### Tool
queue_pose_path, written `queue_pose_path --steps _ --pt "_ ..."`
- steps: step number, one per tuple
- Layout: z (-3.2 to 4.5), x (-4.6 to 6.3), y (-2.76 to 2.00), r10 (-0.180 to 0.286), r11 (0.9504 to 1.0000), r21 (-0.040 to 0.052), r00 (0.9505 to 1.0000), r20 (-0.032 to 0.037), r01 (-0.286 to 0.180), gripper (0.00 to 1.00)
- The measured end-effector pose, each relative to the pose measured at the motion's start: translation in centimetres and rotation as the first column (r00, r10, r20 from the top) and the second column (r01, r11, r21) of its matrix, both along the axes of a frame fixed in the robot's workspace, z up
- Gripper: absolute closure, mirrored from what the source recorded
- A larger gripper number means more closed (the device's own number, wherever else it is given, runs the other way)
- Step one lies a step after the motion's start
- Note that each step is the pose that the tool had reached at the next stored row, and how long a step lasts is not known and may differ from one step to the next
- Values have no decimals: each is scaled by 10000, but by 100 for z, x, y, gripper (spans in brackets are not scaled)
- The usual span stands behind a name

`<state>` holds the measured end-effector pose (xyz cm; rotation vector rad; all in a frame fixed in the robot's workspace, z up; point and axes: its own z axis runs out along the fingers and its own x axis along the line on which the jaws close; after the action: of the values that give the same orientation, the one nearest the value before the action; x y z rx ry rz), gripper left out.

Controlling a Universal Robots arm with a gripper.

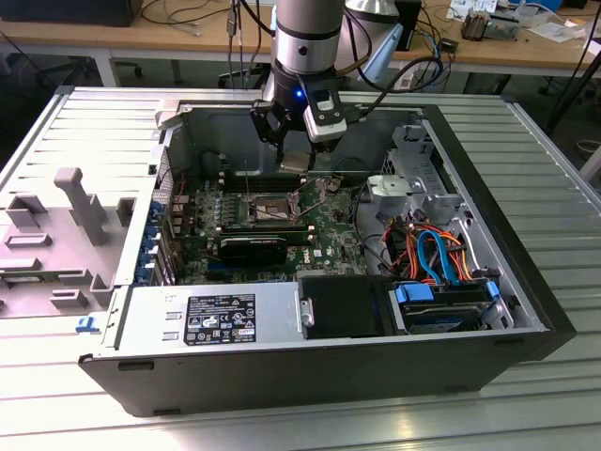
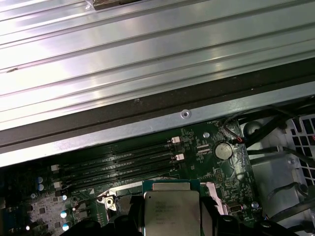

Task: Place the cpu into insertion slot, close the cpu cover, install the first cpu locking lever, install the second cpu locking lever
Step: 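Place the cpu into insertion slot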

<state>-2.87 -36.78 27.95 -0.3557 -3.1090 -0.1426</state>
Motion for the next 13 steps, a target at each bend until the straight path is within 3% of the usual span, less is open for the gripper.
queue_pose_path --steps 13 --pt "-1 0 0 -65 10000 0 10000 0 65 45"
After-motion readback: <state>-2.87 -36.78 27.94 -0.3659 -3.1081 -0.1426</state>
